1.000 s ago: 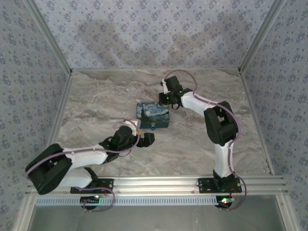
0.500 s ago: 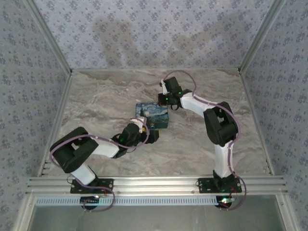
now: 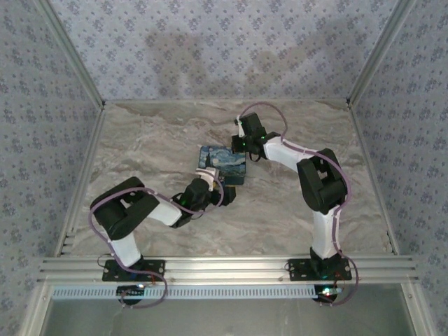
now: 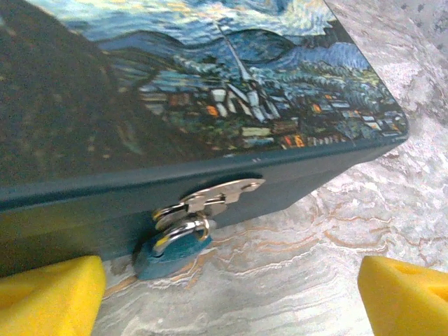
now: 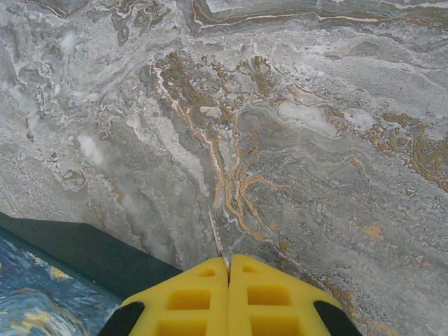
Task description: Unlock the padlock with the key
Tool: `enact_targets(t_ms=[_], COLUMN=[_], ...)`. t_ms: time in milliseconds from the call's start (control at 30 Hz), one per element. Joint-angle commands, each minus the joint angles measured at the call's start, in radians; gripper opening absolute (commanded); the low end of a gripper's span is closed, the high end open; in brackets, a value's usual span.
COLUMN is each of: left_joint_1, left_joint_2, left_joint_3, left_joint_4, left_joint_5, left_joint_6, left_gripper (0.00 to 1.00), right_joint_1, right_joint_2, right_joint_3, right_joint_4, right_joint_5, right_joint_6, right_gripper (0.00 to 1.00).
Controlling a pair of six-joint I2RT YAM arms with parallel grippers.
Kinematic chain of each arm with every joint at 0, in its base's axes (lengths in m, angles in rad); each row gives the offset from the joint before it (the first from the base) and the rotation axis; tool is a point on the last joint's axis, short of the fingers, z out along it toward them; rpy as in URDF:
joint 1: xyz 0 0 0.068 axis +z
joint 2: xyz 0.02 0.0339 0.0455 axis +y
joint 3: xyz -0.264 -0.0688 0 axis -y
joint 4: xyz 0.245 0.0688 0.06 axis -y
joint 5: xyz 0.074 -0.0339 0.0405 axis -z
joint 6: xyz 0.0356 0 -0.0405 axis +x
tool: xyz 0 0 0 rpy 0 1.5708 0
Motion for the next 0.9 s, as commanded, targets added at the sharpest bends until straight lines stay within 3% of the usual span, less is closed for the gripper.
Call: enact_targets(t_ms=[0,367,867], left_joint_1=[-0.014,-0.012,0.04], left_joint_2=[0.045,0.062,0.004], left_joint_3=[0.062,0.084,-0.043], left_joint_4=[0.065,0.114,0.179], left_joint_5=[0.134,0.229,0.198], left_joint_6=[0.021,0.047,-0.032], left_gripper=[0.87,0.8,0.81], right_joint_1=[0.038,0.039,0.021], right_joint_2=[0.008,0.007,-0.037], right_joint_3=[-0.049,-0.057,-0.049], right_joint_4=[-0.105,-0.098,-0.118], right_joint_5=[-0.079,-0.08,-0.083], right_joint_6=[0.023,0.025,0.02], right_gripper=[0.0,0.0,0.0])
